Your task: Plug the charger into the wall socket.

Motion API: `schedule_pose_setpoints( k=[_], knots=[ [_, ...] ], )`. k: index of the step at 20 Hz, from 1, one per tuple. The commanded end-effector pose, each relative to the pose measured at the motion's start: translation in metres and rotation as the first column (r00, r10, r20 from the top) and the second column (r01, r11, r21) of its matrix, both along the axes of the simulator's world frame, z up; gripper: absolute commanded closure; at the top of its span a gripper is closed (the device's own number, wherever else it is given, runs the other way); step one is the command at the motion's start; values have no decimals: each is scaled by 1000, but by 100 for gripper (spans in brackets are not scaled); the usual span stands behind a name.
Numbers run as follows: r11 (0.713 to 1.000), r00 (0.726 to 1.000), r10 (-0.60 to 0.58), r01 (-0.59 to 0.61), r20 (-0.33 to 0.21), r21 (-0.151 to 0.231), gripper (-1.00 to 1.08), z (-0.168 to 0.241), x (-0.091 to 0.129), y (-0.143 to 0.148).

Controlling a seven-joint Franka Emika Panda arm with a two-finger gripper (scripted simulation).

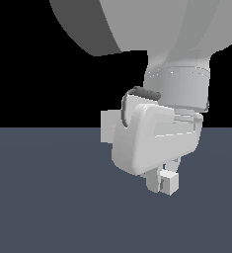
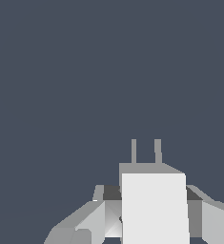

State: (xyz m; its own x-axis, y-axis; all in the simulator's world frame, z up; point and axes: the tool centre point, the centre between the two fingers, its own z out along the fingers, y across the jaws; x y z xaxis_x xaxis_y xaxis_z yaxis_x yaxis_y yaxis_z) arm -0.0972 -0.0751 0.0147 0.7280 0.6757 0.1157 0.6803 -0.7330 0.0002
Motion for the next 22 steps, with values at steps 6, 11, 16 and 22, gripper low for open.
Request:
schedule_pose_setpoints(
  k=[6, 11, 16, 22],
  knots=[
    [995, 995, -97, 97, 1, 1, 108, 8, 5, 14],
    [981, 981, -195, 195, 2, 2, 108, 16, 11, 27],
    [954, 954, -299, 299, 2, 3, 108, 25, 19, 40],
    [909, 909, -416, 416, 3, 4, 108, 35, 30, 54]
  ],
)
